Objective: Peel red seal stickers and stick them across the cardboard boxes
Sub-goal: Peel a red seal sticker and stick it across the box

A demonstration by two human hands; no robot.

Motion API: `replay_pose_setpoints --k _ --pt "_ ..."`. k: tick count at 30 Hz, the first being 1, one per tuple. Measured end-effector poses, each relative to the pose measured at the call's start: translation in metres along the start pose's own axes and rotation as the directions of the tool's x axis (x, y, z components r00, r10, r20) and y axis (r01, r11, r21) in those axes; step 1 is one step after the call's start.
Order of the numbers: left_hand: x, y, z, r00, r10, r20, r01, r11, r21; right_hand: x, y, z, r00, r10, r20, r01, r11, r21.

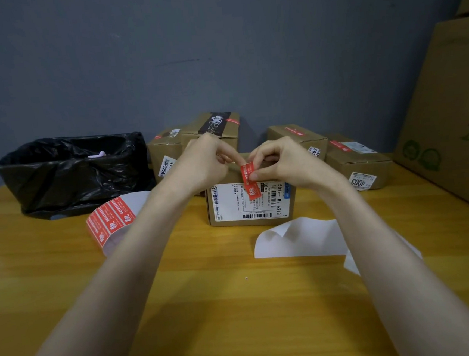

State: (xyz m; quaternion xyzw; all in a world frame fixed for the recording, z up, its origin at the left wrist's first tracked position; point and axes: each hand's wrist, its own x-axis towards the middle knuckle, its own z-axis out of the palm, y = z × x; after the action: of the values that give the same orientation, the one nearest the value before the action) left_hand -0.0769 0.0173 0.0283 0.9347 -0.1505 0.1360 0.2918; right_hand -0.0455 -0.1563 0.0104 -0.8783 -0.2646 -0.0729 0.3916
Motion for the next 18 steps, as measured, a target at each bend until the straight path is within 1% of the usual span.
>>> replay_pose_setpoints --k 6,11,15,18 --pt "-0.001 0.000 0.006 0.996 0.034 -0.078 -0.026 0.994 0.103 0.000 0.001 0.000 1.000 0.021 0.009 -0.021 0.999 -0.051" --pt "0.002 -0.008 0.008 0.991 0.048 -0.122 -0.031 0.990 0.140 -0.003 0.002 -0.003 1.000 0.013 0.019 -0.013 1.000 -0.006" --pt "0.003 -0.013 0.010 0.997 0.072 -0.035 -0.066 0.988 0.139 -0.007 0.005 -0.008 0.998 -0.005 0.059 0.001 0.998 0.063" --pt "0.004 -0.016 0.011 0.999 0.041 0.020 -0.043 0.990 0.138 -0.008 0.009 -0.011 0.994 -0.013 0.109 0.005 0.997 0.078"
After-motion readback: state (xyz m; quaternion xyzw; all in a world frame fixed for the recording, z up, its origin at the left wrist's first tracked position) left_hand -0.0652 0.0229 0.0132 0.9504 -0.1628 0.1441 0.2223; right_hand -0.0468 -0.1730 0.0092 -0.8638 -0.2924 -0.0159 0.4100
